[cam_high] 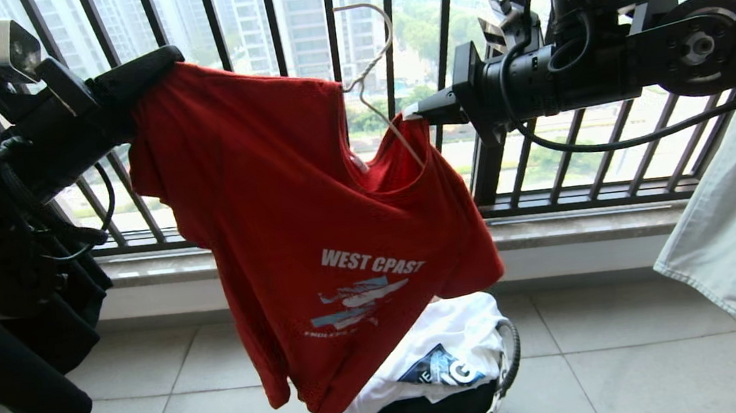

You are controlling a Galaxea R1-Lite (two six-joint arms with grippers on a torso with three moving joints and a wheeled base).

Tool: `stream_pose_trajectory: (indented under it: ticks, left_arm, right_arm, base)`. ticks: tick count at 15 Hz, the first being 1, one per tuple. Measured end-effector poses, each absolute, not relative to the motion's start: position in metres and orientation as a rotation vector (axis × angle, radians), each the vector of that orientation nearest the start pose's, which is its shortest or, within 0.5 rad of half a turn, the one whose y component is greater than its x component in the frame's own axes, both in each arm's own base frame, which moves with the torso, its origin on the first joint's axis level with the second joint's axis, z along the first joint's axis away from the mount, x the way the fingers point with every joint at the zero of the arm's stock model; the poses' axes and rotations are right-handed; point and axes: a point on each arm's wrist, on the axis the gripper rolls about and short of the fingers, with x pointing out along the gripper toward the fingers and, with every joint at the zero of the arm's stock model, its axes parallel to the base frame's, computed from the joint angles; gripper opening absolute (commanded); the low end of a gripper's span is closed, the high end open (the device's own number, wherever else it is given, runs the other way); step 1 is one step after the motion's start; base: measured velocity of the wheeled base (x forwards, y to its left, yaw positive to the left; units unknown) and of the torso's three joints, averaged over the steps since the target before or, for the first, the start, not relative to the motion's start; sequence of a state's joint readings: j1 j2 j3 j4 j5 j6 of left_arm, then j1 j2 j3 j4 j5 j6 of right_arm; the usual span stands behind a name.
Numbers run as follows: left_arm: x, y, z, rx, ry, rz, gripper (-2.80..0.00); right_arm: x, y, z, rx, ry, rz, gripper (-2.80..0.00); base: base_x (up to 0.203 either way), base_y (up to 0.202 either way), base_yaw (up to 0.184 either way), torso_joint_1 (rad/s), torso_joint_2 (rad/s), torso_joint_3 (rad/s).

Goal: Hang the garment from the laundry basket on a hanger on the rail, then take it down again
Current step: Hang the clothes on the clothes rack

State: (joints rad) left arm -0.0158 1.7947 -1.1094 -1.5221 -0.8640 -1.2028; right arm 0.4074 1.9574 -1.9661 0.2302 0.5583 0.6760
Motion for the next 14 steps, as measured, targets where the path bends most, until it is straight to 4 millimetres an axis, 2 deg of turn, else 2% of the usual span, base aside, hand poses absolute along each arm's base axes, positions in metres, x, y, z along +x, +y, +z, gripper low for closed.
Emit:
stream_pose_trajectory:
  ticks: [4,8,14]
  left_arm:
    - [0.322,-0.036,0.291,-0.733,-0.157,-1.132,-2.80]
    - [0.328,-0.041,0.282,-0.751,-0.139,-1.123,-2.80]
    - [0.335,-0.045,0.274,-0.787,-0.137,-1.090,-2.80]
  right_arm:
    - [0.343,0.165,0.338,0.633,0.513,0.811,-2.80]
    - [0.341,0.165,0.341,0.631,0.494,0.784,-2.80]
    - [0.332,0.191,0.331,0.533,0.498,0.738,-2.80]
  base:
    - [0.000,0.000,0.000,0.000,0.00,0.000]
    - [0.000,0.000,0.000,0.000,0.00,0.000]
    - [0.000,0.000,0.000,0.000,0.00,0.000]
